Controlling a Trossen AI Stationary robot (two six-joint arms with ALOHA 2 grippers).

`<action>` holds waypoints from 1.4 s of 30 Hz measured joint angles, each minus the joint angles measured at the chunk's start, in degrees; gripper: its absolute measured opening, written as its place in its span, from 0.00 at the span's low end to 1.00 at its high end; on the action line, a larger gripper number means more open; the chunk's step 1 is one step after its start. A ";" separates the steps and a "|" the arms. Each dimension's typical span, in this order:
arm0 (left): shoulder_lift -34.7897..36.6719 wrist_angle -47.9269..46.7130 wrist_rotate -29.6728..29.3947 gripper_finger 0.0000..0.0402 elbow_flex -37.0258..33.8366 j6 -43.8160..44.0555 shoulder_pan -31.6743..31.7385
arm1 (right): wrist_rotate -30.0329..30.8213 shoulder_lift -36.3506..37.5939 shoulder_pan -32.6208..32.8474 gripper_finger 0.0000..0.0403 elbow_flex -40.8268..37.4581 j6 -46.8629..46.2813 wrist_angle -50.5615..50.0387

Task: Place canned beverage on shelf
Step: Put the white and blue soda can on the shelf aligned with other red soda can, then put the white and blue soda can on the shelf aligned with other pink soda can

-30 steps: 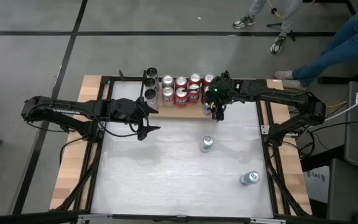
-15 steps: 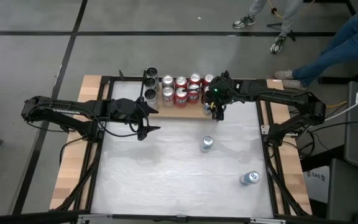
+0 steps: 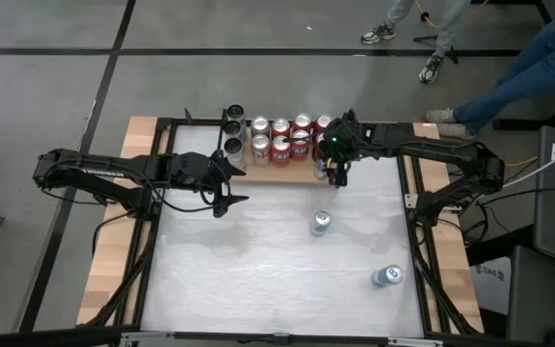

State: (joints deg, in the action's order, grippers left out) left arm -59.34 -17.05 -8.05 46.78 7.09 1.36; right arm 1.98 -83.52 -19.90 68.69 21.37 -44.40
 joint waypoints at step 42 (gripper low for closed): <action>-0.01 0.01 0.00 0.86 0.00 -0.02 0.00 | -8.07 0.10 23.40 0.79 18.70 -20.94 -19.04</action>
State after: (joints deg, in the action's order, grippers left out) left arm -59.35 -17.04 -8.05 46.78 7.07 1.37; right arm -6.08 -83.42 3.50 87.39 0.43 -63.44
